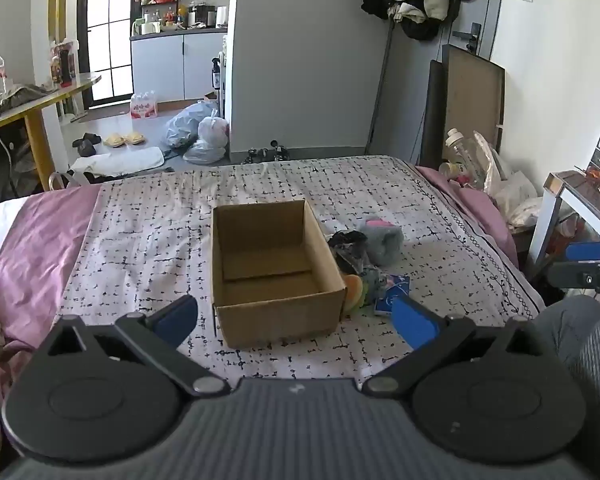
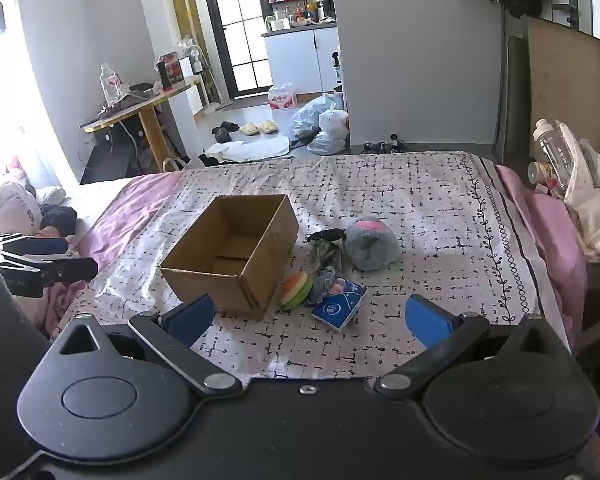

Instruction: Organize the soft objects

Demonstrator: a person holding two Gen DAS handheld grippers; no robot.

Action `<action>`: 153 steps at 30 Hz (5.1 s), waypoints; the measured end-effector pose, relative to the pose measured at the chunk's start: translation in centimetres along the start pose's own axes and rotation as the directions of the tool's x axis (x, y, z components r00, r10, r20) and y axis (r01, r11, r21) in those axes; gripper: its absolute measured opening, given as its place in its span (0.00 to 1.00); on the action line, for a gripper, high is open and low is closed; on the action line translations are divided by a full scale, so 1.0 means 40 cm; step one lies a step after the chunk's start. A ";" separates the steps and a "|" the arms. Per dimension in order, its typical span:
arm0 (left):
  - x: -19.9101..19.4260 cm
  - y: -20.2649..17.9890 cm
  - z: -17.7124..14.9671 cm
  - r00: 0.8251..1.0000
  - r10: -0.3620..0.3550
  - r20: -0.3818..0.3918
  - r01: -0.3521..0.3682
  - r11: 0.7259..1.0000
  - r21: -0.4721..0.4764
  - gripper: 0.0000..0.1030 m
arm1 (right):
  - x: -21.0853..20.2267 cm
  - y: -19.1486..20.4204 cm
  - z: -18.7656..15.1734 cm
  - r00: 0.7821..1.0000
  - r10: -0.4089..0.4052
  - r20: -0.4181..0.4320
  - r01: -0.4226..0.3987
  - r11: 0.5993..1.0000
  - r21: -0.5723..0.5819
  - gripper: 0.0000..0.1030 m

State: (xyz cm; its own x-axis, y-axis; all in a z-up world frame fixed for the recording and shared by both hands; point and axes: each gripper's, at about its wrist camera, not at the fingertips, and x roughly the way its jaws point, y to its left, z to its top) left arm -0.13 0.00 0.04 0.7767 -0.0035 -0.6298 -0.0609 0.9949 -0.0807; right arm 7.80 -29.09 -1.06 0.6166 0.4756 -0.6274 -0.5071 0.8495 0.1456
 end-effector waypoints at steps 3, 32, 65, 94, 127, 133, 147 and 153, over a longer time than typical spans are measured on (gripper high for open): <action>0.004 0.000 0.003 1.000 -0.003 -0.021 0.003 1.000 0.003 1.00 | 0.002 -0.001 0.000 1.000 -0.002 -0.007 0.002 1.000 0.002 1.00; 0.000 0.001 -0.006 1.000 0.025 -0.002 -0.025 1.000 -0.014 1.00 | -0.006 0.009 0.003 1.000 0.017 -0.001 -0.017 1.000 0.015 1.00; -0.007 0.000 -0.006 1.000 0.029 0.005 -0.029 1.000 -0.005 1.00 | -0.011 0.016 0.006 1.000 0.029 -0.008 -0.029 0.999 0.014 1.00; 0.086 0.000 0.065 0.996 -0.056 -0.066 0.063 0.992 0.113 1.00 | 0.078 0.000 0.003 0.998 0.016 -0.053 -0.015 1.000 0.020 1.00; 0.496 -0.257 0.137 0.931 -0.185 -0.316 0.312 0.853 0.419 0.67 | 0.287 -0.156 -0.022 0.995 0.050 -0.092 -0.029 0.977 0.213 0.76; 0.564 -0.271 0.125 0.914 -0.158 -0.374 0.310 0.867 0.391 0.57 | 0.342 -0.197 -0.034 0.990 0.094 -0.109 -0.058 0.955 0.292 0.66; 0.700 -0.278 0.072 0.864 -0.117 -0.489 0.290 0.911 0.293 0.46 | 0.484 -0.294 -0.090 0.962 0.218 -0.165 -0.102 0.845 0.525 0.50; 0.736 -0.310 0.055 0.876 -0.001 -0.482 0.226 0.885 0.408 0.44 | 0.532 -0.314 -0.104 0.947 0.276 -0.168 -0.129 0.800 0.585 0.41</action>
State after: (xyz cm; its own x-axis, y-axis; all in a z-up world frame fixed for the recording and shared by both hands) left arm 24.89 -12.23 -15.80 0.3781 -0.0526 -0.9243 0.3772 0.9205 0.1020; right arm 24.76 -30.59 -19.41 0.3429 0.6460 -0.6820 -0.1333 0.7521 0.6454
